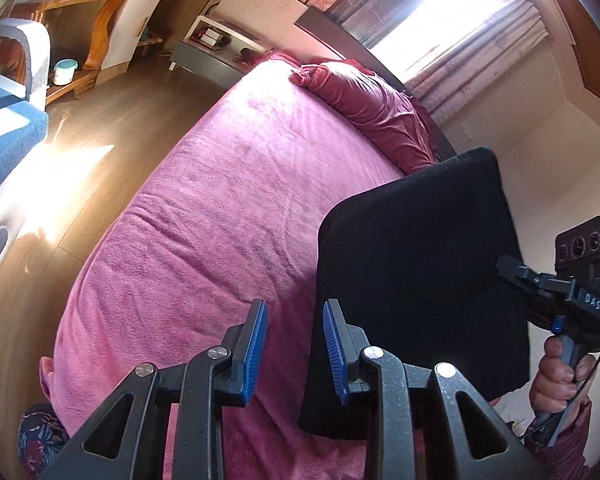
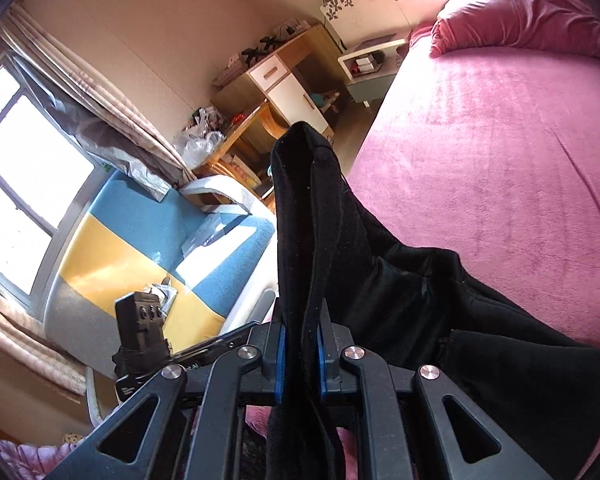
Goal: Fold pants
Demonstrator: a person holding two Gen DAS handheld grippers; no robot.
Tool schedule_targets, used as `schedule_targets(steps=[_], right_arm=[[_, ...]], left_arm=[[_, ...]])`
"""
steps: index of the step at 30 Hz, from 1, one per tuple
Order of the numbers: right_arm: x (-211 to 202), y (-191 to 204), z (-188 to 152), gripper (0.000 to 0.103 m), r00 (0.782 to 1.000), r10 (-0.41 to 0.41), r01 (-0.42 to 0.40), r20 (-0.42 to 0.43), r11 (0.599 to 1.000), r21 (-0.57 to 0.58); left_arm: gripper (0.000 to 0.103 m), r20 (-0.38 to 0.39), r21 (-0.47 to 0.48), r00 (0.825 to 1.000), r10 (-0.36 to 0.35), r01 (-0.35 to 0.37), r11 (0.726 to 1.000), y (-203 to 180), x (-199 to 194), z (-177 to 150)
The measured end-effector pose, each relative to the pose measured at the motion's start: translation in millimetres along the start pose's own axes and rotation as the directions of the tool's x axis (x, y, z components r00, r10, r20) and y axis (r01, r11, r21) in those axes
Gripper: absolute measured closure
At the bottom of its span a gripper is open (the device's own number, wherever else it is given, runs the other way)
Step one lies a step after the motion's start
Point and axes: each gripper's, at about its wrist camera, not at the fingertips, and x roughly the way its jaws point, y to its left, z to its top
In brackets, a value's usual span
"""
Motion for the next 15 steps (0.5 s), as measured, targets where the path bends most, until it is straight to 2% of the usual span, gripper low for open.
schedule_targets(steps=[7,15], right_arm=[[-66,-48,-19,0.091,0.992,-0.074,0.063,0.1,0.992,0.109],[-104,-136,-63,0.091,0.973,-0.2,0.16,0.114,0.944,0.29]], left_arm=[[0.073,-0.061,0.082,0.997,-0.051,0.055,0.995,-43,34,2],[0.073,-0.168,0.187,0.984,-0.066,0.098,0.977,-89,78,-15]])
